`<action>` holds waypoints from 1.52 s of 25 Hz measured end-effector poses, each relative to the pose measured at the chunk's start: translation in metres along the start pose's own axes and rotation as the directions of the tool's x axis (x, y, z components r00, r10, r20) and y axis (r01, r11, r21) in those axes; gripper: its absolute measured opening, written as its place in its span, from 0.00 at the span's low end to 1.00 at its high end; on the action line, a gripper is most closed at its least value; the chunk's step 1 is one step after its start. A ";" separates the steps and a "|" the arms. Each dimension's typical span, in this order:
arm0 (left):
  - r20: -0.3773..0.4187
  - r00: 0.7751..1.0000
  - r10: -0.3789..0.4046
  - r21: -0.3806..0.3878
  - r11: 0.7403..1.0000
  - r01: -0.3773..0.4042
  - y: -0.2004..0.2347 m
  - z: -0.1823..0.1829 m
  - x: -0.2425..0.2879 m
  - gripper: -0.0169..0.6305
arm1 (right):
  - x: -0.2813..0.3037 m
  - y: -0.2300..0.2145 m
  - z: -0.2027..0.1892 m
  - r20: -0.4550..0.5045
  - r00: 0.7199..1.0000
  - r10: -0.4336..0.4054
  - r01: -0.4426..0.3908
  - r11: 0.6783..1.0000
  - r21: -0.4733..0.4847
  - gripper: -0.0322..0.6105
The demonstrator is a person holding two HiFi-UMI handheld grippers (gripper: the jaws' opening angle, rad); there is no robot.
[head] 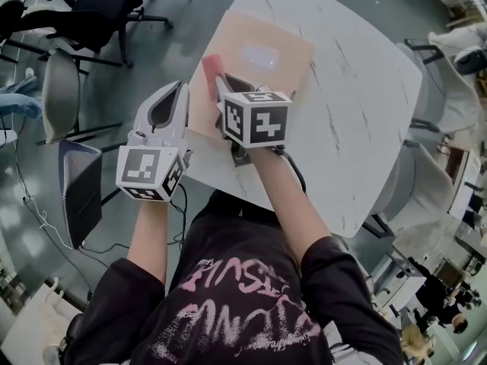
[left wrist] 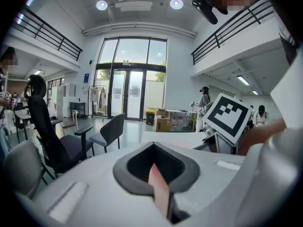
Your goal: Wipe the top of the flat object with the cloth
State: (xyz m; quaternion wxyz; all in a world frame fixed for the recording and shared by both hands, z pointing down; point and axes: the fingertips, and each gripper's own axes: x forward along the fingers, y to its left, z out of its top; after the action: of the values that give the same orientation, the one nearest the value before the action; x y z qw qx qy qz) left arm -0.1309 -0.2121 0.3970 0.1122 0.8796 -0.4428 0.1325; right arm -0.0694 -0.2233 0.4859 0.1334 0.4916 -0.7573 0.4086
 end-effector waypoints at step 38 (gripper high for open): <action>0.002 0.991 -0.137 -0.001 0.991 0.137 -0.050 0.000 0.031 0.03 | -0.071 -0.118 -0.019 -0.019 0.966 -0.257 0.258 0.958 0.126 0.12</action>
State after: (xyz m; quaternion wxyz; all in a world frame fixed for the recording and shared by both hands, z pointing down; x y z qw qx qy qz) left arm -0.0723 -0.2062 0.4033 0.1210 0.9080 -0.3815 0.1236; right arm 0.0618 -0.1856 0.5127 0.1548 0.5930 -0.6592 0.4357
